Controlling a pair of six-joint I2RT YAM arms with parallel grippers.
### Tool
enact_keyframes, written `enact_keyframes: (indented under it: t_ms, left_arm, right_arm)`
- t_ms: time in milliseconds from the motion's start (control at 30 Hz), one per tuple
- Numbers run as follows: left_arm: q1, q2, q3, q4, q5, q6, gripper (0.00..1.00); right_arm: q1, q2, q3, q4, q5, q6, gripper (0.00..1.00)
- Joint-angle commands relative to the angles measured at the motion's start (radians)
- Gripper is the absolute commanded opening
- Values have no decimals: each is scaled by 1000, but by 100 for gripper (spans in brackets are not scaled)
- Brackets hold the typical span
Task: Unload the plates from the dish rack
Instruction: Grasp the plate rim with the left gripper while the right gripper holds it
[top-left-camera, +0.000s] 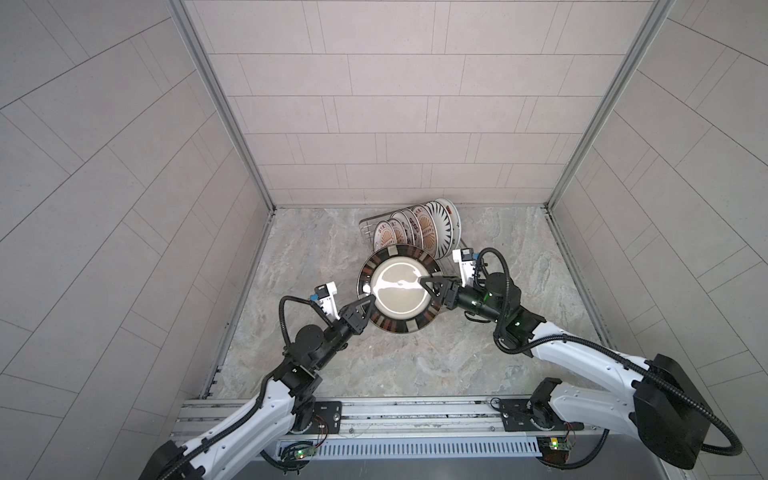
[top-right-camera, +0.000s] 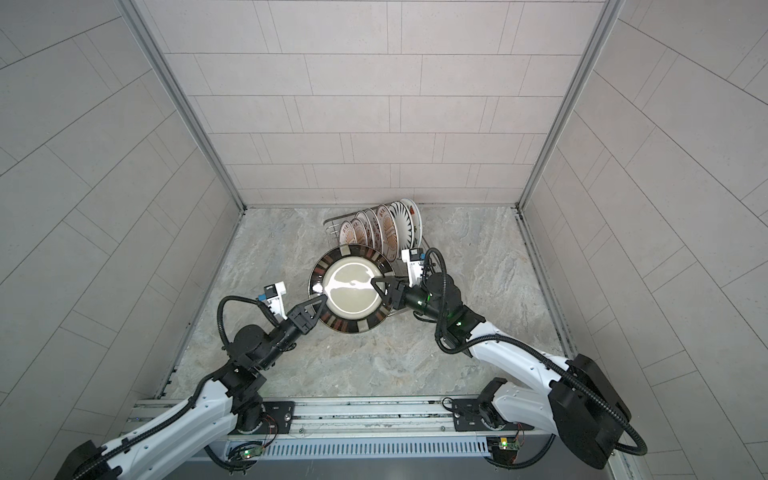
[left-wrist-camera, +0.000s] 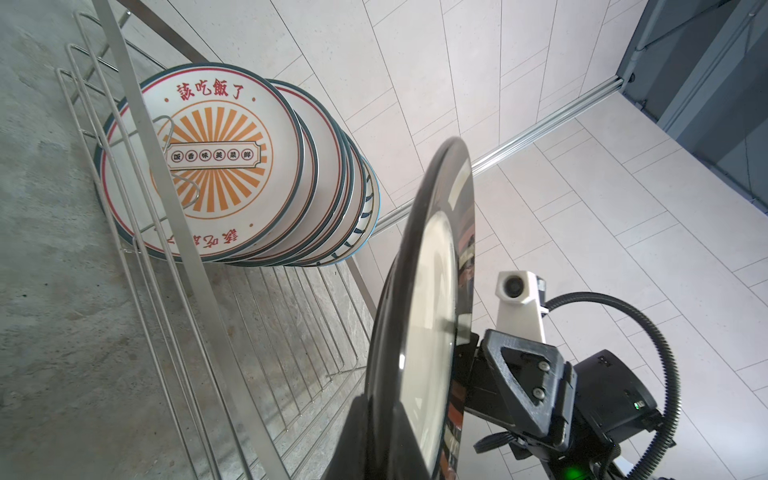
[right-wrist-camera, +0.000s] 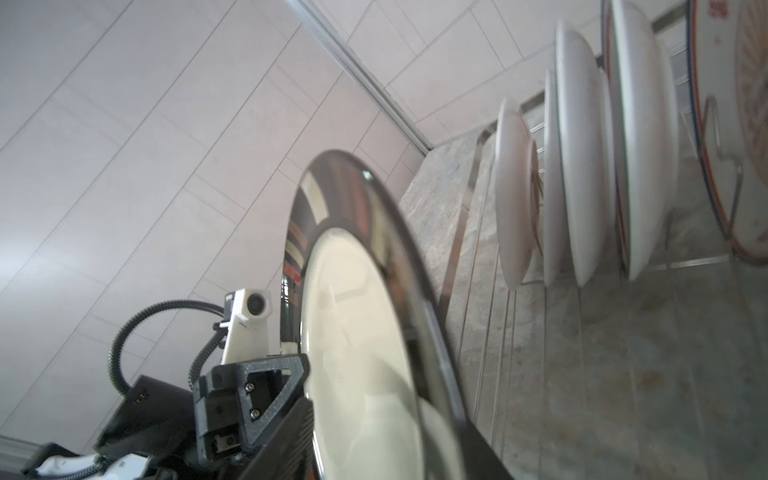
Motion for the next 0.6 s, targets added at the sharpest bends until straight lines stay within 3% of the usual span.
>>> enact_keyframes:
  t_ms: [0, 33, 67, 100, 267, 567]
  left_arm:
    - [-4, -53, 13, 97, -27, -14, 0]
    - [-5, -62, 11, 94, -34, -16, 0]
    - [-4, -70, 13, 85, -41, -17, 0]
    - [-5, -76, 12, 80, -49, -19, 0]
    - [0, -113, 11, 51, -86, -26, 0]
    - [-1, -181, 35, -81, -138, -61, 0]
  right_arm:
    - [7, -10, 38, 11, -13, -8, 67]
    - [7, -12, 37, -1, 2, -9, 72]
    - [7, -14, 34, -16, 24, -12, 82]
    - [7, -22, 31, -32, 47, -15, 98]
    - [8, -55, -11, -29, 131, -15, 99]
    - [17, -47, -32, -22, 162, -40, 100]
